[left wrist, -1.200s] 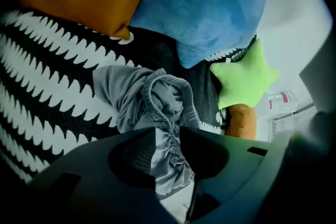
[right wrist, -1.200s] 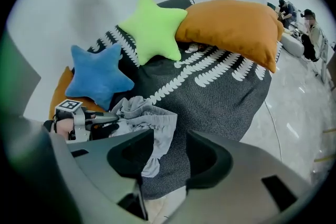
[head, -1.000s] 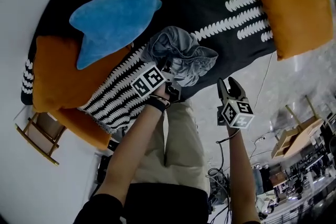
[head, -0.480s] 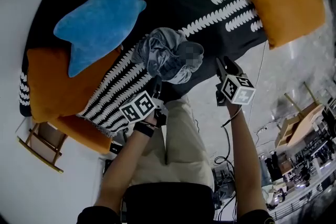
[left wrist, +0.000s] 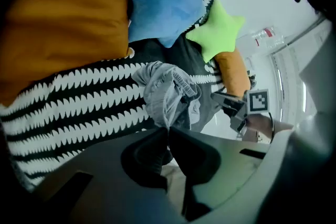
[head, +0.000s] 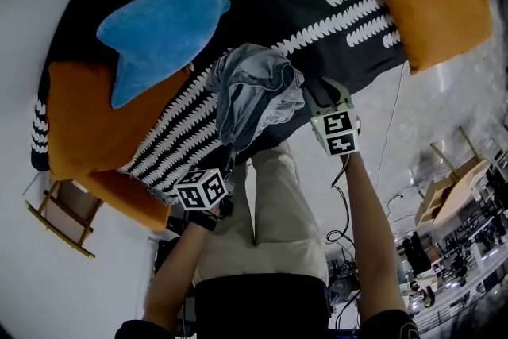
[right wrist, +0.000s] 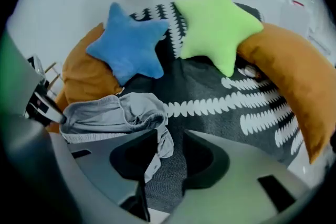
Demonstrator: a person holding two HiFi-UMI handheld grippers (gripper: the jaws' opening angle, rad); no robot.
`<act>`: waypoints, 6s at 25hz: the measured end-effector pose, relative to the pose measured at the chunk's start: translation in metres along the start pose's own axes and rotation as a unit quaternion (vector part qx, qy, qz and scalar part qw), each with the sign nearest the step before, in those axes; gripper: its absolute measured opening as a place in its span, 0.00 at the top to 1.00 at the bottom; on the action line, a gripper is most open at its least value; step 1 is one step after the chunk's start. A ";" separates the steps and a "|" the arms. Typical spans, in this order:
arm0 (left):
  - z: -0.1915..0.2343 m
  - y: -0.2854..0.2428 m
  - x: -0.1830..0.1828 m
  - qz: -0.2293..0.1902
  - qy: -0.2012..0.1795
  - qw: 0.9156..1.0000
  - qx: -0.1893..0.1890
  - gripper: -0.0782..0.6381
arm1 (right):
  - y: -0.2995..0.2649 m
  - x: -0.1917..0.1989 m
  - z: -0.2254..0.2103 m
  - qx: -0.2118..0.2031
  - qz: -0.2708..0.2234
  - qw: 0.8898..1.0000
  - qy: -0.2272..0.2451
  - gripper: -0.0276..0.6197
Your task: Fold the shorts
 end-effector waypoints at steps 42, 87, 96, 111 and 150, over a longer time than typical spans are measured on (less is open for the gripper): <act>0.126 0.031 -0.019 -0.026 -0.171 0.985 -0.011 0.85 | 0.023 0.105 0.127 0.022 0.094 0.995 0.000 0.71; 0.071 -0.136 0.034 -0.159 0.081 0.982 0.056 0.86 | -0.125 -0.008 0.171 -0.277 0.108 0.919 0.260 0.85; 0.096 -0.096 0.089 -0.169 0.184 0.967 0.046 0.86 | -0.134 0.013 0.173 -0.219 0.101 0.898 0.368 0.87; 0.059 0.224 0.031 -0.101 -0.094 0.988 -0.073 0.86 | 0.164 -0.141 0.151 -0.038 0.022 0.973 0.225 0.91; -0.331 0.386 -0.159 -0.156 -0.482 0.845 -0.173 0.86 | 0.450 -0.253 -0.061 -0.045 -0.106 0.981 0.154 0.91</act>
Point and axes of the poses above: the fingertips, and each gripper's own axes: y backward along the fingers, z to its left, x out of its underside, the point moved 8 cm from there along y, backward along the fingers, and after that the axes turned 1 degree about -z, right-handed, at the moved point
